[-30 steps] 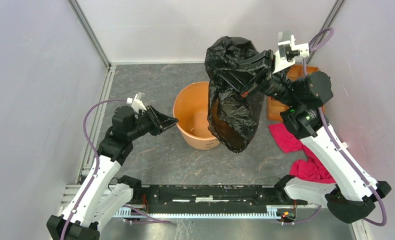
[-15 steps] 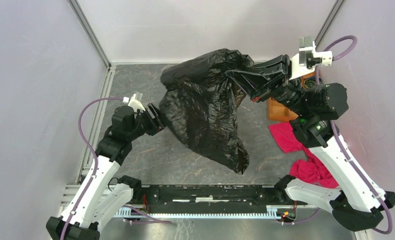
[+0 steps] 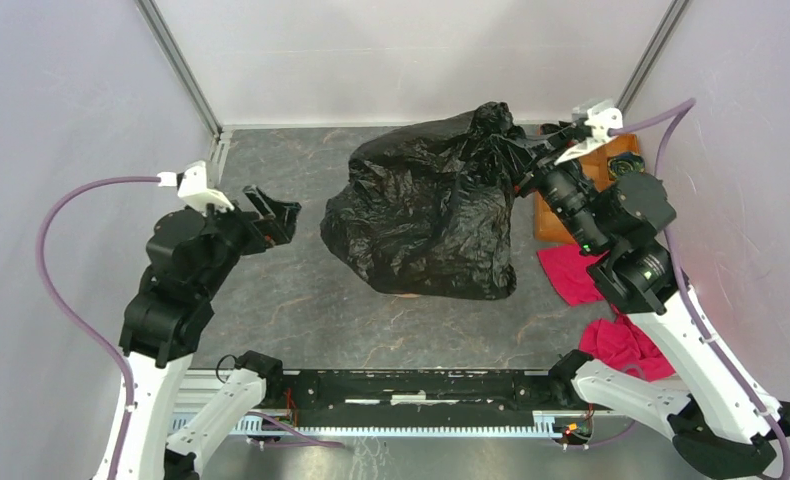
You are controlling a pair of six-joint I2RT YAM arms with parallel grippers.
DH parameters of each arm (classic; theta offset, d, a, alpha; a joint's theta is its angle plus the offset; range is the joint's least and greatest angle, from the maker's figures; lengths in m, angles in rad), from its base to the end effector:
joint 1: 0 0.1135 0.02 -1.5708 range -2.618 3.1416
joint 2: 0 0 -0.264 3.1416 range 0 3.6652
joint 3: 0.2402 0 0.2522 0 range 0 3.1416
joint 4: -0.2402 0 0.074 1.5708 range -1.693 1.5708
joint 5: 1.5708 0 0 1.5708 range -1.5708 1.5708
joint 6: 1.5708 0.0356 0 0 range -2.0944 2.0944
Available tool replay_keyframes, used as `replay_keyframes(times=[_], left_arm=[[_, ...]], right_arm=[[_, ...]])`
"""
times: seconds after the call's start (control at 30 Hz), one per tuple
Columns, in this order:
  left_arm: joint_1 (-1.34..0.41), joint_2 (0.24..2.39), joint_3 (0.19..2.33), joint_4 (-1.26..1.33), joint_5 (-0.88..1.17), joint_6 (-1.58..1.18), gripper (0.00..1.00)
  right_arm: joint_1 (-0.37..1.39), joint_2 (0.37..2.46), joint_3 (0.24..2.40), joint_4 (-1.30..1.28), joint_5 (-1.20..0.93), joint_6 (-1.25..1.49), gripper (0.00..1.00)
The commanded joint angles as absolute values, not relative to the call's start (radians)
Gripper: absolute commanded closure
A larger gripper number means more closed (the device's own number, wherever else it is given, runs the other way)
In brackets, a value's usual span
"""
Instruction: Put the trash bags into the trash bin
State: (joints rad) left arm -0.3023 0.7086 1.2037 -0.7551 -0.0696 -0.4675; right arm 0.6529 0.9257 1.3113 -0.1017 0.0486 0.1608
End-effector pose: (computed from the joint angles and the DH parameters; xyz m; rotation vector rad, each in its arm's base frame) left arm 0.1081 -0.0311 0.4263 -0.2026 1.8455 -0.4758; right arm 0.1368 0.1024 0.5029 -0.2791 1.2863 0.6648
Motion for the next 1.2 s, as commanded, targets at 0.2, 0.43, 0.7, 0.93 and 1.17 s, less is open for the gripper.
replay_keyframes(times=[0.2,0.43,0.7,0.93,1.17], left_arm=[[-0.299,0.832,1.282,-0.555,0.223,-0.493,0.00],[-0.299,0.896,1.180,-0.404,0.577,-0.562,0.00],[-0.299,0.775,1.098,-0.507,0.618,-0.475,0.00],[-0.298,0.738,1.101,-0.503,0.717,-0.464,0.00],[-0.306,0.770,0.937,-0.159,0.843,-0.702,0.00]], right_arm=[[0.654,1.013,1.437,-0.263,0.228,0.049,0.99],[0.654,1.074,1.475,-0.351,0.201,0.059,0.99],[0.655,1.215,1.616,-0.511,0.286,0.033,0.99],[0.656,1.315,1.667,-0.603,0.518,-0.032,0.99],[0.654,1.315,1.675,-0.571,0.439,-0.020,0.99]])
